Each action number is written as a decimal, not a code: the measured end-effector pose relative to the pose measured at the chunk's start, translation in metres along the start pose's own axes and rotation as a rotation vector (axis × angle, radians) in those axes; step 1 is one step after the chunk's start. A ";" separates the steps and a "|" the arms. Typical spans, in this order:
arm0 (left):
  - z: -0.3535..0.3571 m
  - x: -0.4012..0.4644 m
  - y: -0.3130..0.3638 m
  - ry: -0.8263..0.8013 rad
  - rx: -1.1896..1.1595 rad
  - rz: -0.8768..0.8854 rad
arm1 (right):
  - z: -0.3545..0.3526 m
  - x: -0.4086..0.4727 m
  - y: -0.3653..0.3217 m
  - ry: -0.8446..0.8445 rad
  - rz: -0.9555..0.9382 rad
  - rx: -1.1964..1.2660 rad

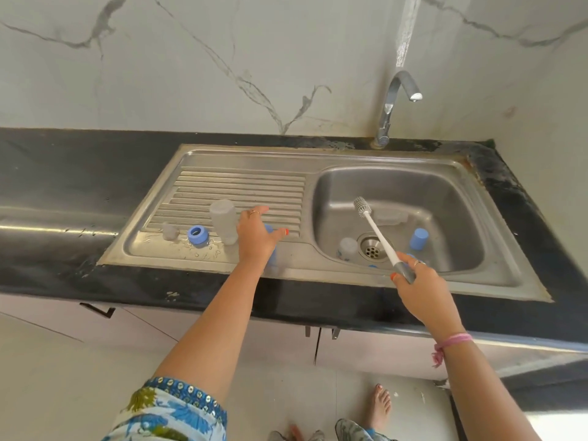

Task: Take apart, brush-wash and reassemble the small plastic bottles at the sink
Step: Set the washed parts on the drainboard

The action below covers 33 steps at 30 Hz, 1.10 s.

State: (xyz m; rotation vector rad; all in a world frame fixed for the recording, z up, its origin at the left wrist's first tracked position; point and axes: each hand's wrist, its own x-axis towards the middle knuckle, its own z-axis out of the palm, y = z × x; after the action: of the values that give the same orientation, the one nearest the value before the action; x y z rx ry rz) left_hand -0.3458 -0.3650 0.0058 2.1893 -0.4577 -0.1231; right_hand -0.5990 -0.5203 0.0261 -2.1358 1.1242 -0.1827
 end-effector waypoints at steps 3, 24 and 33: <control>0.005 0.003 0.021 0.011 0.019 0.114 | -0.006 0.003 0.004 0.015 0.022 0.025; 0.208 0.004 0.132 -0.460 0.118 0.061 | -0.107 0.117 0.116 0.004 0.140 0.019; 0.270 0.009 0.138 -0.620 0.215 -0.009 | -0.127 0.154 0.143 -0.096 0.078 0.091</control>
State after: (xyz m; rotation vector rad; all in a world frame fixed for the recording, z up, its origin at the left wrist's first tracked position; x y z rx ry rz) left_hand -0.4432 -0.6469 -0.0516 2.3377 -0.8338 -0.8036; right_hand -0.6542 -0.7580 -0.0014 -1.9961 1.1200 -0.0930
